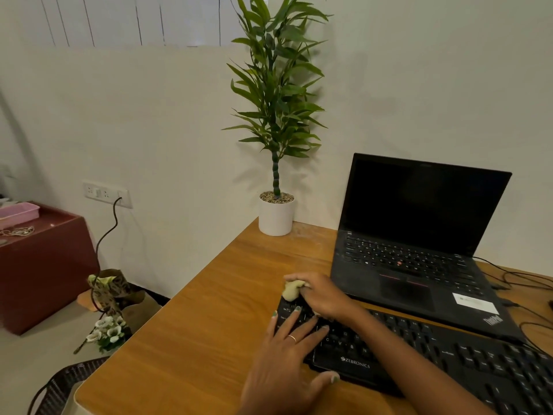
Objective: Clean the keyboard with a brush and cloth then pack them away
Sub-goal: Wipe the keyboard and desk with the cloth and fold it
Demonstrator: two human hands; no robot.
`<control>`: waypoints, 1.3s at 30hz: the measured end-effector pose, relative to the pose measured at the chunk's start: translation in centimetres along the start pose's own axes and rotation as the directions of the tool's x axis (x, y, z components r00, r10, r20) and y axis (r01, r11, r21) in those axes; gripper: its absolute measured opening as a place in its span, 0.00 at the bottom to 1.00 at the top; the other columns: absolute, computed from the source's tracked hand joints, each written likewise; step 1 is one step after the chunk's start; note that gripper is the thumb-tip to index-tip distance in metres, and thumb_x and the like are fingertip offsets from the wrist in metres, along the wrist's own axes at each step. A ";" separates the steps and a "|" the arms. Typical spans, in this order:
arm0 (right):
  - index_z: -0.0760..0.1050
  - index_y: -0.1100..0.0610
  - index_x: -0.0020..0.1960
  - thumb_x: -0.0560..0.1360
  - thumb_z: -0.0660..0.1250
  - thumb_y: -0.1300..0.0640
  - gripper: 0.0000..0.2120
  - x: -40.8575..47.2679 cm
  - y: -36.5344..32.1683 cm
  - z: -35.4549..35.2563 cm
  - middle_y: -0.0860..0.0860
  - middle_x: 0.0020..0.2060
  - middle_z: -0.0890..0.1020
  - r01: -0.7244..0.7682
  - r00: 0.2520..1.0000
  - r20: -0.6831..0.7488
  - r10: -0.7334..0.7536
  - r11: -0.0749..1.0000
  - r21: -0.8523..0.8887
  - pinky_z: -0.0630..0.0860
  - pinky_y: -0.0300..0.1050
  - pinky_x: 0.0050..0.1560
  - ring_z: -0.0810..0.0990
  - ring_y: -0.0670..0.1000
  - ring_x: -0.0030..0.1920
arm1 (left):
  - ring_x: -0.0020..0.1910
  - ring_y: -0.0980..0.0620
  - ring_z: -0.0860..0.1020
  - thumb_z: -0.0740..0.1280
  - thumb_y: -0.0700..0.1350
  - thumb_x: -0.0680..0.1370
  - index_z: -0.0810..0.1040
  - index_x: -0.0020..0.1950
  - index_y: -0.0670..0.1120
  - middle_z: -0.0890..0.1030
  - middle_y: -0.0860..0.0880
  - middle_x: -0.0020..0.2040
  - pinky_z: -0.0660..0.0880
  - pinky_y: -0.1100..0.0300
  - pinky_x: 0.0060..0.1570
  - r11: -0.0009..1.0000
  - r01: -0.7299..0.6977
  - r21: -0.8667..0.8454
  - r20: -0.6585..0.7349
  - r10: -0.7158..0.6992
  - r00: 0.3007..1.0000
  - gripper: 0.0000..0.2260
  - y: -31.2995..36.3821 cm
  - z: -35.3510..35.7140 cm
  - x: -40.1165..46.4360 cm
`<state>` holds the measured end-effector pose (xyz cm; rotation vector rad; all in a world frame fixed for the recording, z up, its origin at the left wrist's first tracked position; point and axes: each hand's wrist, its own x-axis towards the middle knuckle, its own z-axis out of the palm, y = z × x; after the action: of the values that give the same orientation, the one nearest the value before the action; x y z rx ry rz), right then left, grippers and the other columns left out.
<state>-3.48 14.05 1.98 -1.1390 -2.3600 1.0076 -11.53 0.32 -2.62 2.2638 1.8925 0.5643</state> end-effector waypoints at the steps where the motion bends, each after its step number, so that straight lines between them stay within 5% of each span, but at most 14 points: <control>1: 0.73 0.59 0.65 0.77 0.54 0.71 0.21 0.5 -0.2 0.2 0.54 0.66 0.74 -0.005 1.000 0.012 0.005 1.000 0.019 0.66 0.40 0.67 0.70 0.50 0.68 | 0.74 0.62 0.37 0.56 0.70 0.76 0.53 0.77 0.64 0.50 0.62 0.78 0.27 0.58 0.68 1.000 0.004 -0.007 0.004 -0.004 1.000 0.31 0.0 0.0 0.0; 8: 0.78 0.59 0.59 0.76 0.55 0.71 0.19 0.3 0.5 -4.0 0.56 0.56 0.79 -0.037 0.982 0.181 0.060 0.991 -0.128 0.77 0.42 0.45 0.79 0.52 0.47 | 0.75 0.61 0.40 0.55 0.71 0.76 0.53 0.77 0.63 0.49 0.62 0.78 0.30 0.56 0.72 0.999 0.031 -0.007 0.000 -0.031 1.000 0.32 -0.1 0.0 -0.1; 13: 0.79 0.58 0.58 0.74 0.58 0.72 0.19 -1.5 2.7 -7.5 0.55 0.59 0.78 -0.098 0.959 0.248 0.137 0.982 -0.162 0.72 0.42 0.52 0.76 0.51 0.54 | 0.77 0.60 0.40 0.51 0.73 0.75 0.50 0.78 0.63 0.47 0.63 0.78 0.30 0.55 0.71 0.999 0.039 0.031 0.028 -0.040 0.999 0.34 0.0 0.0 0.0; 22: 0.76 0.58 0.62 0.75 0.56 0.71 0.20 1.4 -0.4 -3.3 0.53 0.57 0.77 -0.059 0.971 0.227 0.076 0.995 -0.078 0.69 0.29 0.34 0.73 0.40 0.39 | 0.77 0.61 0.43 0.56 0.72 0.74 0.50 0.78 0.63 0.50 0.63 0.78 0.31 0.59 0.70 0.999 0.034 -0.009 -0.023 -0.034 0.999 0.35 -0.2 0.1 0.0; 26: 0.78 0.59 0.60 0.74 0.56 0.72 0.20 2.1 -0.5 -2.9 0.56 0.60 0.78 -0.066 0.970 0.231 0.075 0.997 -0.043 0.74 0.37 0.45 0.76 0.46 0.47 | 0.76 0.62 0.43 0.55 0.73 0.73 0.50 0.78 0.62 0.50 0.63 0.78 0.33 0.60 0.72 0.998 0.054 -0.015 -0.033 -0.055 0.998 0.36 -0.2 -0.1 -0.1; 31: 0.79 0.59 0.57 0.73 0.58 0.73 0.19 -0.5 3.3 -6.9 0.59 0.51 0.81 -0.216 0.941 0.281 0.189 0.974 0.068 0.73 0.38 0.34 0.78 0.50 0.38 | 0.76 0.63 0.43 0.48 0.77 0.70 0.47 0.77 0.63 0.49 0.64 0.77 0.32 0.63 0.70 0.998 0.063 -0.012 -0.054 -0.063 0.997 0.39 -0.2 0.1 -0.2; 35: 0.82 0.55 0.53 0.71 0.59 0.72 0.20 -1.9 6.2 -9.6 0.58 0.55 0.81 -0.285 0.924 0.285 0.255 0.956 0.066 0.76 0.55 0.53 0.79 0.61 0.54 | 0.74 0.65 0.42 0.55 0.72 0.73 0.45 0.78 0.61 0.47 0.65 0.77 0.33 0.62 0.70 0.998 0.055 -0.011 -0.056 -0.055 0.997 0.38 -0.1 0.2 -0.1; 37: 0.82 0.54 0.51 0.71 0.59 0.72 0.19 -1.8 5.7 -9.5 0.57 0.56 0.81 -0.266 0.928 0.275 0.250 0.964 0.020 0.75 0.53 0.56 0.80 0.59 0.54 | 0.74 0.65 0.42 0.56 0.72 0.73 0.45 0.78 0.61 0.47 0.65 0.77 0.33 0.62 0.71 0.998 0.054 -0.015 -0.048 -0.055 0.997 0.38 -0.1 0.3 -0.1; 39: 0.80 0.54 0.52 0.74 0.59 0.71 0.18 -1.4 4.0 -8.4 0.57 0.56 0.79 -0.207 0.935 0.285 0.209 0.978 -0.037 0.76 0.45 0.45 0.79 0.51 0.45 | 0.75 0.64 0.43 0.56 0.72 0.73 0.45 0.77 0.63 0.48 0.65 0.77 0.34 0.62 0.71 0.999 0.048 -0.020 -0.050 -0.049 0.998 0.37 0.0 0.2 -0.1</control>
<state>4.26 18.51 4.89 -1.3480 -2.5017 1.3196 -11.49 0.23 -2.86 2.2054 1.9512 0.6361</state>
